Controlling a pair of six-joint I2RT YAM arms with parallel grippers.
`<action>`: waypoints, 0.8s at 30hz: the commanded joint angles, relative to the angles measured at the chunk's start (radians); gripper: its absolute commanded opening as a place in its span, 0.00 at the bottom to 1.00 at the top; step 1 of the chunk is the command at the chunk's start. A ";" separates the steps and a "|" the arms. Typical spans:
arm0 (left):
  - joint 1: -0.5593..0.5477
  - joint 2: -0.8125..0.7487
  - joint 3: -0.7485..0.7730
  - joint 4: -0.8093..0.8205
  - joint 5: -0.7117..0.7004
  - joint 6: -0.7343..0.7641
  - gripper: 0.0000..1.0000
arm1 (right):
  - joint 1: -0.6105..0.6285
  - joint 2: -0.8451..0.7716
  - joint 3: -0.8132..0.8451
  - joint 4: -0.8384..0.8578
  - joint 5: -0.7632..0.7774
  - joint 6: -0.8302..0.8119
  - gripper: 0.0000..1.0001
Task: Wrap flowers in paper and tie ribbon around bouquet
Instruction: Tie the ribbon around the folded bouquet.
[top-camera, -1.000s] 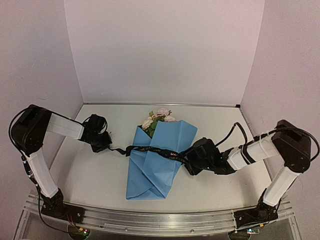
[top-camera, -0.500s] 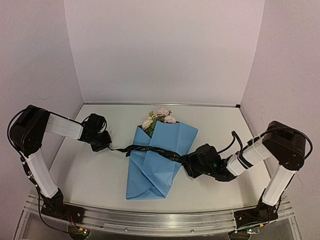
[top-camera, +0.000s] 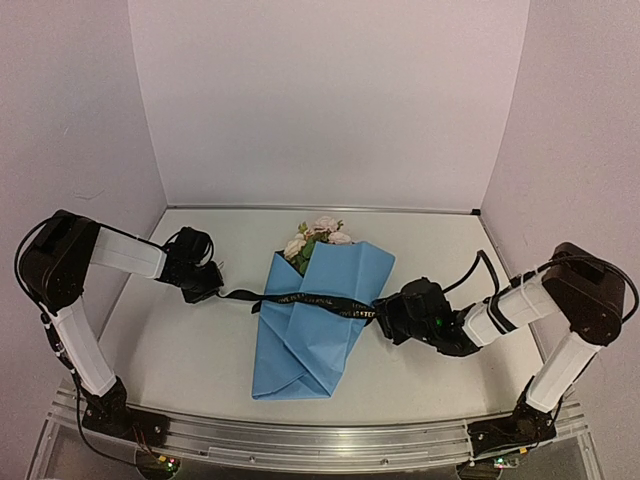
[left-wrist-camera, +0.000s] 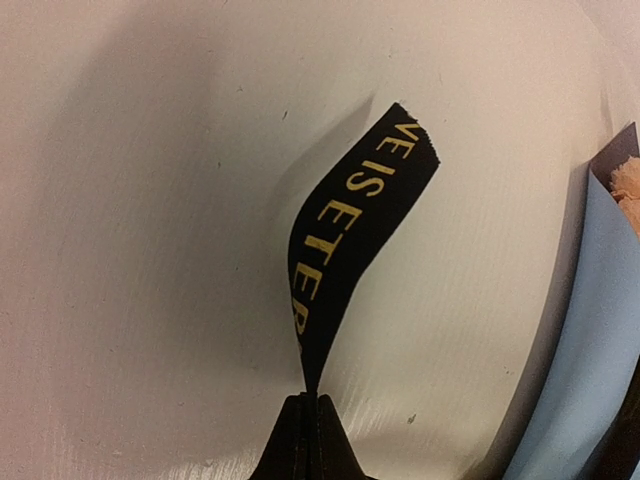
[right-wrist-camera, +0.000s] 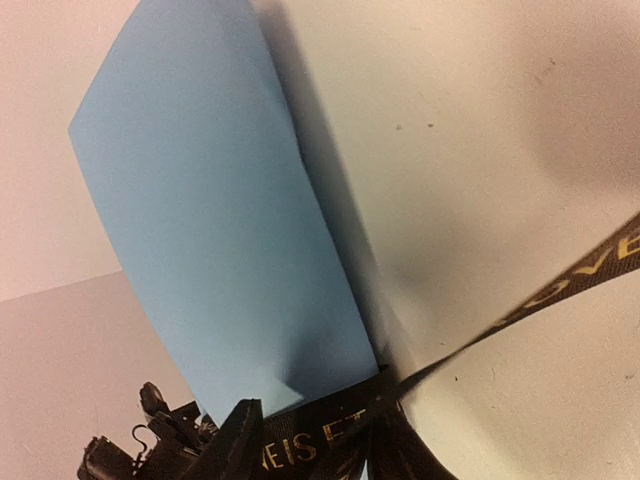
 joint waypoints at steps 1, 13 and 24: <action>0.003 -0.024 0.015 0.016 -0.016 0.011 0.00 | 0.000 -0.036 0.027 -0.059 0.008 -0.059 0.40; 0.008 -0.026 0.016 0.015 -0.013 0.010 0.00 | 0.000 -0.075 0.006 -0.106 0.044 -0.083 0.17; 0.054 -0.140 -0.029 -0.012 -0.011 -0.045 0.00 | -0.014 -0.195 0.235 -0.532 0.120 -0.330 0.00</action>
